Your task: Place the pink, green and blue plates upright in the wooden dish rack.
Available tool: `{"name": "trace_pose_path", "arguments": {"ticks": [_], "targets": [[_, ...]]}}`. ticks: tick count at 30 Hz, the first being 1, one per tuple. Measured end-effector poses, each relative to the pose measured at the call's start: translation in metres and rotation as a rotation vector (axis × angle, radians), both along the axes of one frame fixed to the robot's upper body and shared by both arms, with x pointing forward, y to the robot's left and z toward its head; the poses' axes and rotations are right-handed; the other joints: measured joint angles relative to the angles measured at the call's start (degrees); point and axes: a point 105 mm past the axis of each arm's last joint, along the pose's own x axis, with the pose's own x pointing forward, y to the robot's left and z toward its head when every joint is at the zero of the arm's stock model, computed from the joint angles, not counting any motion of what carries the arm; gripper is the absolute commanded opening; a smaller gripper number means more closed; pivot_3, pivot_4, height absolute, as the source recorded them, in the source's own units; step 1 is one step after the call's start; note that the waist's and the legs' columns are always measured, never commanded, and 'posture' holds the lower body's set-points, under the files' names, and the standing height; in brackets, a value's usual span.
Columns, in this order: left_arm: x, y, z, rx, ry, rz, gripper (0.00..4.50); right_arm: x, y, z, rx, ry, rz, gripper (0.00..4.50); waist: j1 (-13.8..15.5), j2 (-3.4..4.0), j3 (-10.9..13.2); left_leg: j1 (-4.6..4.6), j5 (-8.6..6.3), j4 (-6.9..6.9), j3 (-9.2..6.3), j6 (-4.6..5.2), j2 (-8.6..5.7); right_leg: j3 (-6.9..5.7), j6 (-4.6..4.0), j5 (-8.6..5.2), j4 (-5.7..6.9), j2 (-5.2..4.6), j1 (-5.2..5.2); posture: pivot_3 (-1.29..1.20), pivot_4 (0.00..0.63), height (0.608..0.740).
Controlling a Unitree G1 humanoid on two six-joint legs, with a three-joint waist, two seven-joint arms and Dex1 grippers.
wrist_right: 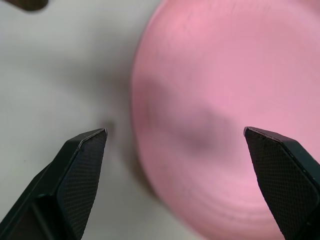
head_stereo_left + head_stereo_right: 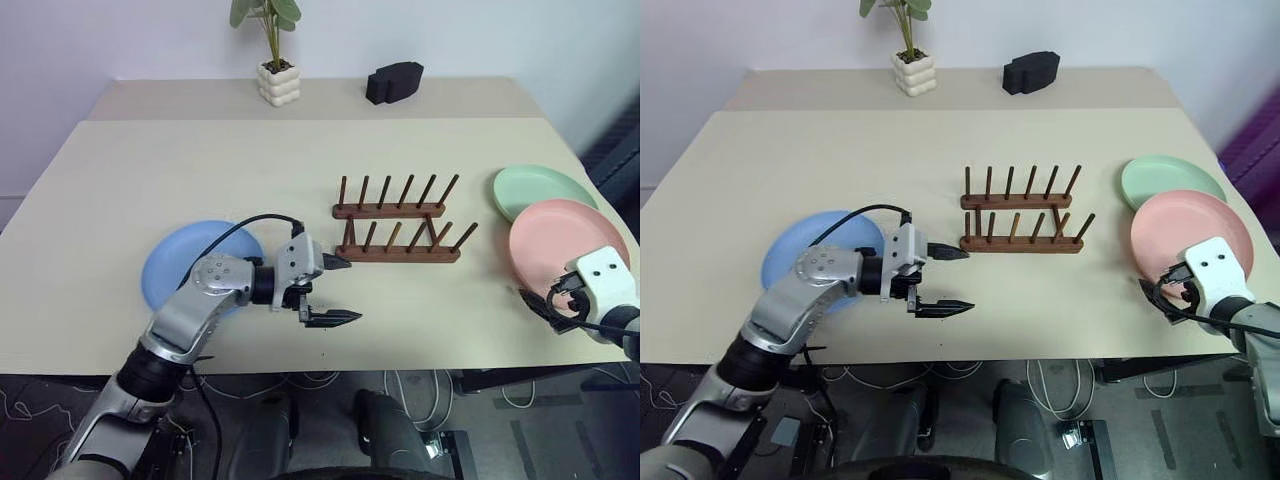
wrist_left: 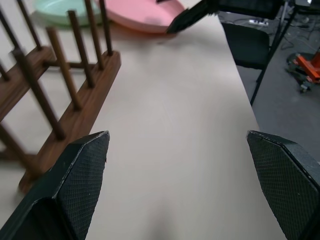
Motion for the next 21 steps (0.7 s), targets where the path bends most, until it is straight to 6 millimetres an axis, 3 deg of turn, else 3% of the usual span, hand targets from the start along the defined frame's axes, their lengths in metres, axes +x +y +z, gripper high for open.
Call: {"name": "trace_pose_path", "arguments": {"ticks": [3,6,13,21], "targets": [[0.002,-0.002,-0.006,0.001,0.015,-0.001,4.5,0.003,0.002,-0.01,-0.007,0.007,0.001,4.48,0.0,-0.01,0.0,-0.01,0.0,0.01,0.01,0.0,0.0,0.0,0.0,0.0,-0.01,0.0,0.0,0.0,0.15,0.736],[0.004,-0.002,-0.009,0.002,0.02,0.005,4.5,0.008,0.003,-0.011,-0.015,-0.006,0.011,3.61,0.0,-0.01,0.0,0.0,0.0,0.02,0.01,0.0,0.0,0.01,0.0,0.0,-0.01,0.0,0.0,0.0,0.15,0.736],[0.005,0.001,-0.012,-0.001,0.013,0.012,4.5,0.01,0.01,-0.017,-0.033,0.005,0.051,0.01,0.3,-0.01,0.0,-0.01,0.0,0.03,0.01,0.0,0.01,0.02,0.0,0.0,0.0,-0.01,0.01,0.0,0.15,0.736],[0.003,0.003,-0.017,-0.003,0.03,0.021,4.5,0.003,0.01,-0.011,-0.077,-0.007,0.063,0.01,0.4,-0.02,0.0,-0.01,-0.01,0.04,0.0,0.01,0.01,0.01,0.0,0.0,-0.01,-0.01,0.02,0.0,0.15,0.736]]}}
